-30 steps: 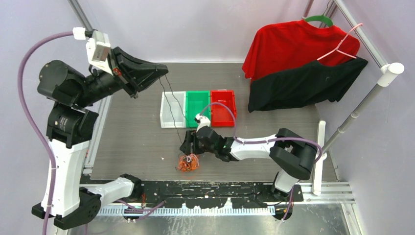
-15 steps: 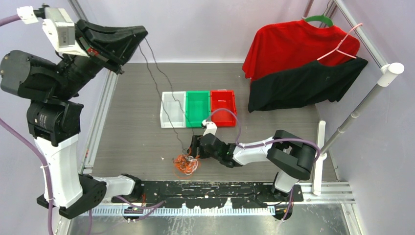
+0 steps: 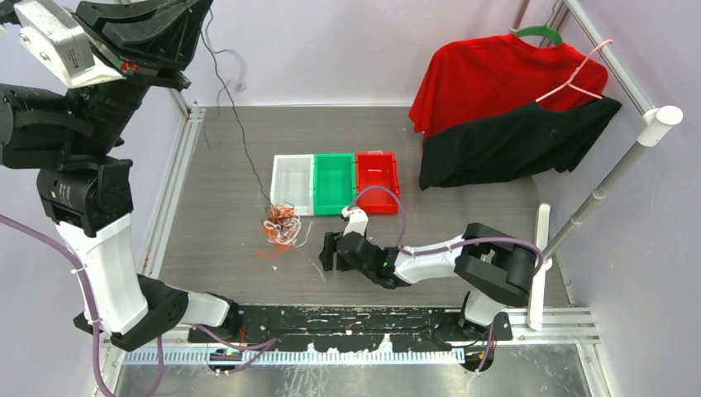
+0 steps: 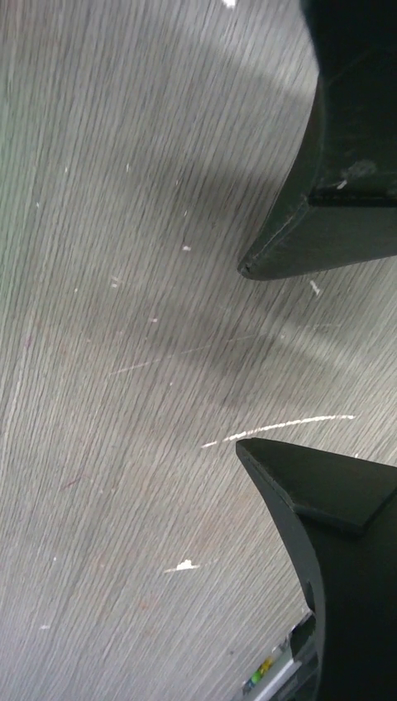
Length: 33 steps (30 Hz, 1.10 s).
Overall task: Untangle the cables
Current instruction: Untie the cable.
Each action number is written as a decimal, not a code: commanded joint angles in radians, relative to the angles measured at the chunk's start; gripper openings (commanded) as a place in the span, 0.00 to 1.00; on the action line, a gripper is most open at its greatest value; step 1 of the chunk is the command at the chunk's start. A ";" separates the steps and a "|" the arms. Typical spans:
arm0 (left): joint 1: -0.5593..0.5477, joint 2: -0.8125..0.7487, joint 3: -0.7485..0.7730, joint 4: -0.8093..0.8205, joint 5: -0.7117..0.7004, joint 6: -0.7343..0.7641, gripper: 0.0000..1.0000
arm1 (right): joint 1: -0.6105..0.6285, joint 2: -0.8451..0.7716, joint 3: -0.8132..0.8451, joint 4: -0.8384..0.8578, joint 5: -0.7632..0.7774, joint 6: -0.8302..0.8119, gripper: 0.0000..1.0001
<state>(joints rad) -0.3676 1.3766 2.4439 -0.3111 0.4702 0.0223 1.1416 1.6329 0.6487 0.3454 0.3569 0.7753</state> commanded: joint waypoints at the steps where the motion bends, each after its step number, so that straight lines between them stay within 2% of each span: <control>1: -0.004 -0.033 -0.017 0.056 0.022 0.028 0.00 | 0.003 -0.093 -0.008 -0.127 0.068 -0.040 0.77; 6: -0.004 -0.115 -0.183 0.060 0.052 0.024 0.00 | 0.003 -0.282 0.076 -0.245 0.035 -0.163 0.82; 10: -0.004 -0.168 -0.281 0.044 0.081 0.019 0.00 | 0.008 -0.406 0.126 -0.177 -0.167 -0.343 0.87; 14: -0.004 -0.201 -0.366 0.037 0.097 0.004 0.00 | 0.012 -0.487 0.203 -0.158 -0.253 -0.435 0.91; 20: -0.004 -0.221 -0.428 0.035 0.138 -0.037 0.00 | 0.012 -0.419 0.312 -0.145 -0.340 -0.463 0.91; 27: -0.004 -0.217 -0.441 0.032 0.166 -0.063 0.00 | 0.012 -0.307 0.344 -0.046 -0.406 -0.419 0.89; 30: -0.004 -0.217 -0.440 0.035 0.173 -0.079 0.00 | 0.012 -0.249 0.370 -0.041 -0.369 -0.410 0.85; 33: -0.004 -0.217 -0.433 0.034 0.178 -0.090 0.00 | 0.012 -0.185 0.386 -0.019 -0.327 -0.392 0.75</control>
<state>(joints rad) -0.3676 1.1736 1.9984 -0.3141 0.6304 -0.0303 1.1500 1.4055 0.9653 0.2276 -0.0093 0.3607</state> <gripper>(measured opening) 0.009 0.807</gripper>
